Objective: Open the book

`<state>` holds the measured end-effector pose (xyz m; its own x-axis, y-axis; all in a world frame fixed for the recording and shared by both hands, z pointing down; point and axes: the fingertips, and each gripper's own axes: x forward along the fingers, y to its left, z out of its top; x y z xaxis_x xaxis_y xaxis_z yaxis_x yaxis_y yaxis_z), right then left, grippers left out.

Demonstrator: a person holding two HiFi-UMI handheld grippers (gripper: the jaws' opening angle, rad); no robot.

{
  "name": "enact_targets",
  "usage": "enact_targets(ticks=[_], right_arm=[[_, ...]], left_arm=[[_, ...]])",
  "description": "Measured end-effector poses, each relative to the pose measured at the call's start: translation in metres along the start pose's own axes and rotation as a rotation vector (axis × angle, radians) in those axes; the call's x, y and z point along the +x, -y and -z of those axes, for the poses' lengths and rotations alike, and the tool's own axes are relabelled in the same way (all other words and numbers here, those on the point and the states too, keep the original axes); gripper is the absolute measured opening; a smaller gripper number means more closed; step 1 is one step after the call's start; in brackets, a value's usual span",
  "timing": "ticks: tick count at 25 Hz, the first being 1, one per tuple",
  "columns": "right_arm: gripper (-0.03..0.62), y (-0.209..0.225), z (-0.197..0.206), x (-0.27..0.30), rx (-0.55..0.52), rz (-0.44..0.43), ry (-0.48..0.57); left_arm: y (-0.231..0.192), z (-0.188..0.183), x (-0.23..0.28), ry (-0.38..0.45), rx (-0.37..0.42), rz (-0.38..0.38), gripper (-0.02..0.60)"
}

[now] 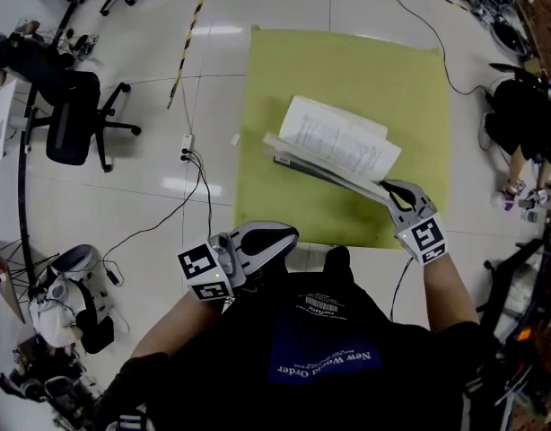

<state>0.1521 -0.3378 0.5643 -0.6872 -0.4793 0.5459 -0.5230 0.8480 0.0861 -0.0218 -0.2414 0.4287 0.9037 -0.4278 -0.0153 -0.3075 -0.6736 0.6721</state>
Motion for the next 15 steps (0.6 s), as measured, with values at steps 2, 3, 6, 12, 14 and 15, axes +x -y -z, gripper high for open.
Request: enact_targets(ticks=[2,3,6,12,14,15], right_arm=[[-0.012,-0.025,-0.019,0.001,-0.168,-0.092,-0.025],[-0.012,-0.039,-0.027,0.004,-0.248,-0.138,-0.036],[-0.012,-0.049,-0.042,0.017,-0.231,-0.180,0.020],[0.151,0.069,0.008,0.019,0.771,-0.016,0.162],[0.238,0.099,0.014,0.027,0.961,-0.070,0.241],[0.263,0.112,0.012,0.033,1.033,-0.112,0.281]], left_arm=[[0.001,-0.002,0.002,0.001,0.008,0.011,0.006],[0.001,-0.003,0.002,0.002,0.012,0.016,0.006],[0.000,-0.003,0.000,0.011,0.013,0.013,0.006],[-0.006,-0.008,-0.019,0.039,-0.019,-0.031,0.006],[-0.008,-0.010,-0.025,0.051,-0.037,-0.048,0.006],[-0.010,-0.010,-0.026,0.058,-0.046,-0.054,0.006]])
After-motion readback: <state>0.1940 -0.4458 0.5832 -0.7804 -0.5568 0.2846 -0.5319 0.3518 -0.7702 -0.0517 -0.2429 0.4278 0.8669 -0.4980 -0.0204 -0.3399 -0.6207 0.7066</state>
